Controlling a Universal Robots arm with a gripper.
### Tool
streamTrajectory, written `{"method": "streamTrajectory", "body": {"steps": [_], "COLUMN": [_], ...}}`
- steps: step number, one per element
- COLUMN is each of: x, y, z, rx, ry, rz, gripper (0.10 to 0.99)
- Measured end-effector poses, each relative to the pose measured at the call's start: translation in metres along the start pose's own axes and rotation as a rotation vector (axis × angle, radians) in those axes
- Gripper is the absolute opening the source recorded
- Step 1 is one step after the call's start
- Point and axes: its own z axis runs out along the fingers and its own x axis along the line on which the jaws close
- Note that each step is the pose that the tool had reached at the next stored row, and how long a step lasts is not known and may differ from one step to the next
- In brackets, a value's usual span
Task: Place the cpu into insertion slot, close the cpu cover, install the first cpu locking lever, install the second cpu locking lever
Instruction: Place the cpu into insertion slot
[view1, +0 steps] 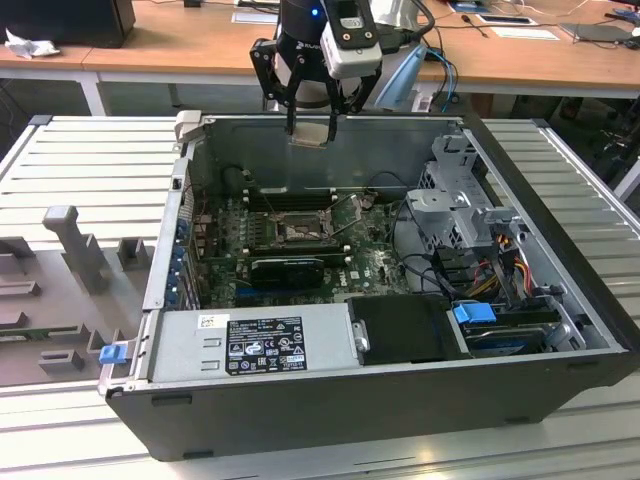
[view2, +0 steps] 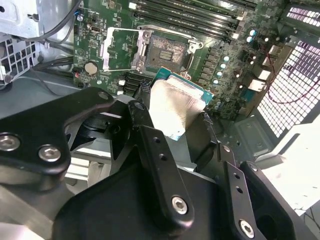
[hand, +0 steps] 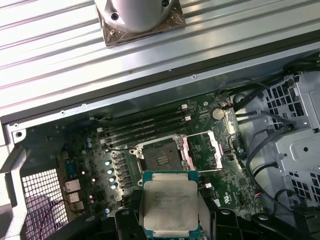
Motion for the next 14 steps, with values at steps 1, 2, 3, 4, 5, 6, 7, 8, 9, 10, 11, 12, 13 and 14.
{"method": "streamTrajectory", "body": {"steps": [1,2,3,4,5,6,7,8,9,10,11,12,13,14], "x": [0.0,0.0,0.0,0.0,0.0,0.0,0.0,0.0,0.0,0.0,0.0,0.0,0.0,0.0], "y": [0.0,0.0,0.0,0.0,0.0,0.0,0.0,0.0,0.0,0.0,0.0,0.0,0.0,0.0], "z": [0.0,0.0,0.0,0.0,0.0,0.0,0.0,0.0,0.0,0.0,0.0,0.0,0.0,0.0], "rx": [0.0,0.0,0.0,0.0,0.0,0.0,0.0,-0.001,-0.001,-0.001,-0.001,-0.001,-0.001,-0.001], "ry": [-0.0002,-0.0005,-0.0007,-0.001,-0.0012,-0.0016,-0.002,-0.0024,-0.0027,-0.0031,-0.0035,-0.0041,-0.0045,-0.0048], "rz": [0.003,0.006,0.008,0.011,0.014,0.019,0.023,0.026,0.03,0.035,0.04,0.046,0.051,0.053], "gripper": [0.529,0.529,0.529,0.529,0.529,0.529,0.529,0.529,0.529,0.529,0.529,0.529,0.529,0.529]}}
